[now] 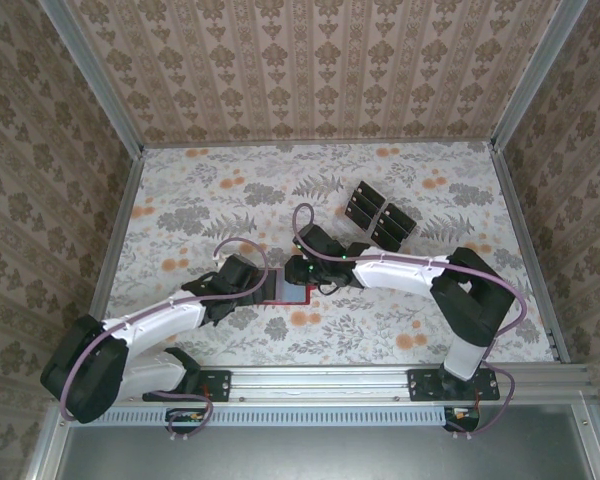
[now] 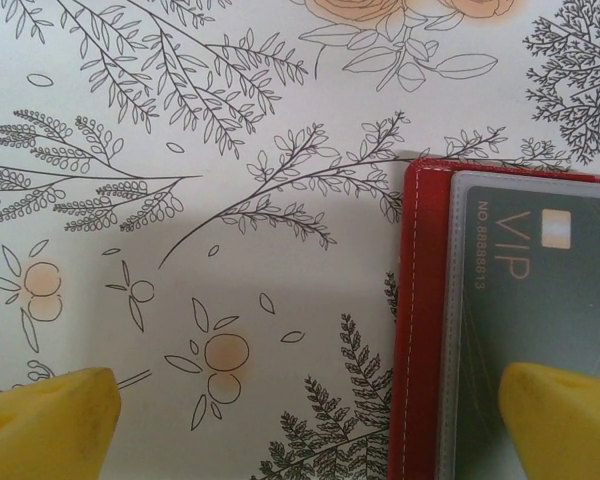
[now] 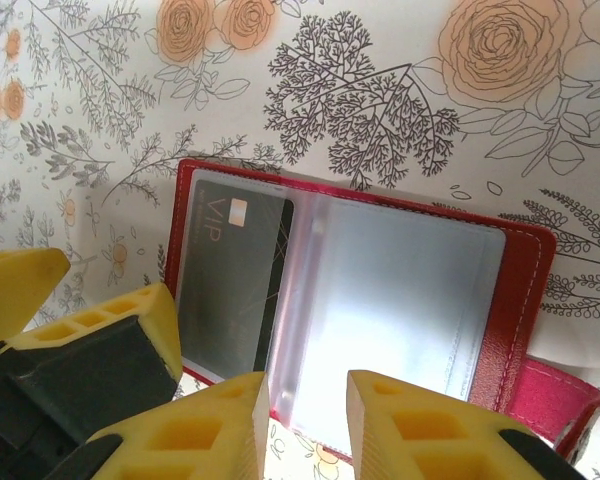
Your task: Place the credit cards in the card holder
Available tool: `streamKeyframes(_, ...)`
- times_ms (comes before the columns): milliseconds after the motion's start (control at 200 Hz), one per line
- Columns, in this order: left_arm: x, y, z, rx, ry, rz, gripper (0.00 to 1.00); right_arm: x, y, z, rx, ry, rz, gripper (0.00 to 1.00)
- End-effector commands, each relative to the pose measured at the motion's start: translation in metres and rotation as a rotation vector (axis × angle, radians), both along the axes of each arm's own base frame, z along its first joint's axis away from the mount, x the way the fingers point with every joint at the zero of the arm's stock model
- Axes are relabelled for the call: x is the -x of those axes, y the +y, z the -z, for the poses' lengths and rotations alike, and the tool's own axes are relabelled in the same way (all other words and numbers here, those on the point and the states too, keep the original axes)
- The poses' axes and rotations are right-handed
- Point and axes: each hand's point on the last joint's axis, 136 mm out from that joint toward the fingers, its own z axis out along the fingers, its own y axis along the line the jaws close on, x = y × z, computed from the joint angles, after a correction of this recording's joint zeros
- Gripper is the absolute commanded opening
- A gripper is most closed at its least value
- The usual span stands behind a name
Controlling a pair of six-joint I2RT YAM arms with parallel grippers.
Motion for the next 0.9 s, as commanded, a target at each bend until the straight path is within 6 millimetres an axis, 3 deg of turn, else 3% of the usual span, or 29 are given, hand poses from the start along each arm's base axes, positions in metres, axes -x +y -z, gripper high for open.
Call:
streamKeyframes(0,-0.002,-0.003,-0.001,-0.007,0.004,0.019,1.0,0.001,-0.01,0.016,0.086,0.021,-0.02,0.27)
streamKeyframes(385,-0.006,-0.023,-0.007,-0.022,-0.016,0.094,1.0,-0.007,-0.016,0.036,0.095,0.053,-0.009,0.16)
streamKeyframes(895,-0.01,-0.046,-0.011,-0.022,-0.054,0.155,1.0,-0.008,0.013,0.055,0.02,0.108,-0.051,0.1)
